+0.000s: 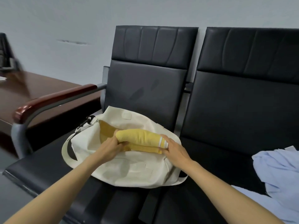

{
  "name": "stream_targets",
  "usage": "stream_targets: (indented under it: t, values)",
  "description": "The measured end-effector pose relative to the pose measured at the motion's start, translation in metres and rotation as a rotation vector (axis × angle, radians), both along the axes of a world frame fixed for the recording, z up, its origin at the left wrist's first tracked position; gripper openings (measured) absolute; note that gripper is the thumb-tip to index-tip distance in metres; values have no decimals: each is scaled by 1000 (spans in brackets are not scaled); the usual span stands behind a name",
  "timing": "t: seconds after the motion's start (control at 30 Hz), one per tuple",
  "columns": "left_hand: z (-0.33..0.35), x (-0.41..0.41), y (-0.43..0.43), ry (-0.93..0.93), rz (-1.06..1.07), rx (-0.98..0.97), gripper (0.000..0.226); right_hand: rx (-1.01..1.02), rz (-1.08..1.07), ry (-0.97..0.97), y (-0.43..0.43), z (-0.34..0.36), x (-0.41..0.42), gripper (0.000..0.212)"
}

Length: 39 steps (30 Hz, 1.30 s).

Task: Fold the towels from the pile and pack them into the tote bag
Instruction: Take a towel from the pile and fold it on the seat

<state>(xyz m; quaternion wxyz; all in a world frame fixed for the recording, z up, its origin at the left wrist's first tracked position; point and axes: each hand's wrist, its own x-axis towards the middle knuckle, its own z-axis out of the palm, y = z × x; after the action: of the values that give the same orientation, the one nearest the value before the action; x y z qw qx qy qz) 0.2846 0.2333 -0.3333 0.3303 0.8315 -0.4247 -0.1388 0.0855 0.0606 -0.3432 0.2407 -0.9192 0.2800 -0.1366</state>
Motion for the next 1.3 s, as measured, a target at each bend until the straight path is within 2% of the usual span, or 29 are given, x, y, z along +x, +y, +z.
stream_targets:
  t: [0.17, 0.3, 0.37, 0.47, 0.53, 0.6, 0.73, 0.83, 0.97, 1.03, 1.13, 1.2, 1.3]
  values:
    - [12, 5, 2, 1, -39, 45, 43, -58, 10, -76, 6, 10, -10, 47]
    - [36, 16, -9, 135, -114, 104, 48, 23, 22, -180, 2, 36, -12, 27]
    - [49, 18, -13, 242, -99, 231, 44, 80, 44, -107, 0, 51, -10, 21]
    - [57, 18, -15, 353, -17, 500, 21, 161, 97, 193, 3, 63, -6, 16]
    - [53, 16, -19, 342, -15, 598, 18, 232, 62, 288, 7, 63, -3, 35]
    - [46, 13, -23, 351, -7, 607, 19, 244, 2, 269, 10, 59, -3, 45]
    - [36, 6, -24, 401, 41, 568, 19, 42, -40, 265, 23, 46, -5, 35]
    - [22, 6, -31, 294, 89, 494, 24, -123, -67, 323, 32, 33, 0, 27]
    - [0, 0, -36, -13, 111, 386, 22, -297, -138, 452, 35, 16, 9, 33]
    - [-10, -4, -32, -66, 135, 331, 18, -342, -132, 527, 37, 11, 11, 35]
    - [-16, -12, -28, -256, 151, 220, 21, -392, -148, 586, 43, 11, 15, 35]
    - [-14, -19, -28, -379, 39, 82, 25, -477, -190, 606, 52, 15, 18, 37]
    - [-16, -26, -27, -447, -163, 44, 17, -629, -167, 489, 63, 16, 18, 39]
